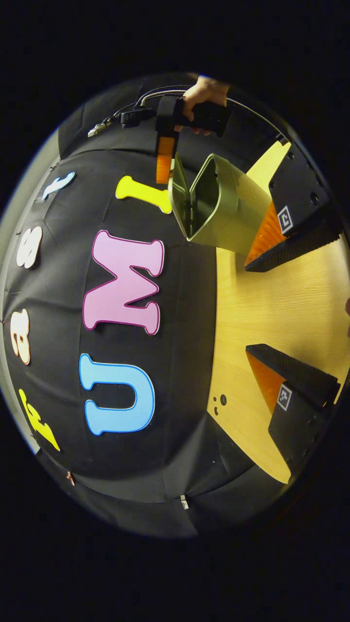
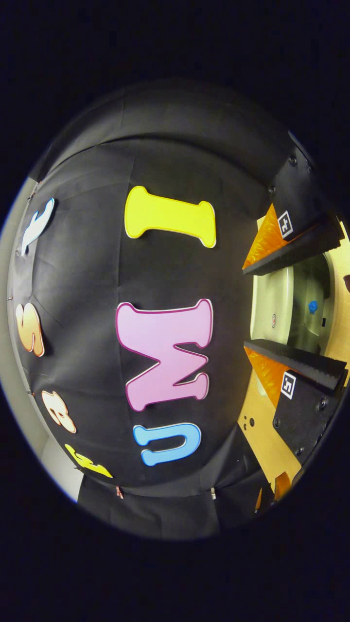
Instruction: Press the lid of the desktop garbage bin to open it, pick up the crumpled paper on the desktop and throw it into the bin, then pick up the pop can on the desktop and drop it into the bin, and finally close the garbage bin lid.
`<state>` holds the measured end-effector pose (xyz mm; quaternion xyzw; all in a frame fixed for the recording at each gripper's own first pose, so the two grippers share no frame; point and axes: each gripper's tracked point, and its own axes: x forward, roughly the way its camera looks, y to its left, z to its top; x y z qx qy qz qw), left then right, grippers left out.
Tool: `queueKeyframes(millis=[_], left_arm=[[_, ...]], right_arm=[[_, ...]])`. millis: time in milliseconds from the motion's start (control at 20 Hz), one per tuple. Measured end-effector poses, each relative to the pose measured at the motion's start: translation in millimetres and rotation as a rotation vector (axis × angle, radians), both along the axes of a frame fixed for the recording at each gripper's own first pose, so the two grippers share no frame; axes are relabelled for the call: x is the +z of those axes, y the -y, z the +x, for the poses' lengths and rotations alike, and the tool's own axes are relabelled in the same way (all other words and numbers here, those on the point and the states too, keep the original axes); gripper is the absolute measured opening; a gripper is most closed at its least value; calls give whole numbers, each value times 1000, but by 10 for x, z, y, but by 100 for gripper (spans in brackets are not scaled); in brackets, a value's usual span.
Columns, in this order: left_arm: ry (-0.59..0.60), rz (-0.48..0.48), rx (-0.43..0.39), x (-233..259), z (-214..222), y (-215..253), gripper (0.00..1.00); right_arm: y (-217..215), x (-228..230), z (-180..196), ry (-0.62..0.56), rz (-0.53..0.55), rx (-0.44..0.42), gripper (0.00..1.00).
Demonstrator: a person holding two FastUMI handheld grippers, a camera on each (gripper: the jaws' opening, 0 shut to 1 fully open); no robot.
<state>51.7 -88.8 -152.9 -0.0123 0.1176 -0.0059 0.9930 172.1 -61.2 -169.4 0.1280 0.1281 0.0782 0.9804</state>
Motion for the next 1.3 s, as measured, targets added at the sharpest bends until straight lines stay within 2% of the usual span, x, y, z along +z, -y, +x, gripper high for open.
queueKeyframes(millis=[200,250,300,600,850,1050,1300], left_arm=[[-3,-3,2,-6,-38,0,96],[-7,-3,1,-12,-46,2,99],[-9,-2,1,-33,-51,0,96],[-13,2,8,-31,-84,-7,96],[-14,4,16,-27,-60,-12,96],[-10,10,20,-12,-40,-6,96],[-1,11,20,26,-45,1,96]], right_arm=[[-122,-282,-130,-50,-30,33,84],[-147,-344,-153,-59,-34,38,84],[-175,-401,-171,-69,-37,43,84],[-271,-669,-294,-123,-38,62,84],[-264,-675,-299,-82,-2,26,84],[-283,-730,-314,-72,-44,37,86],[-252,-689,-316,-33,20,10,86]])
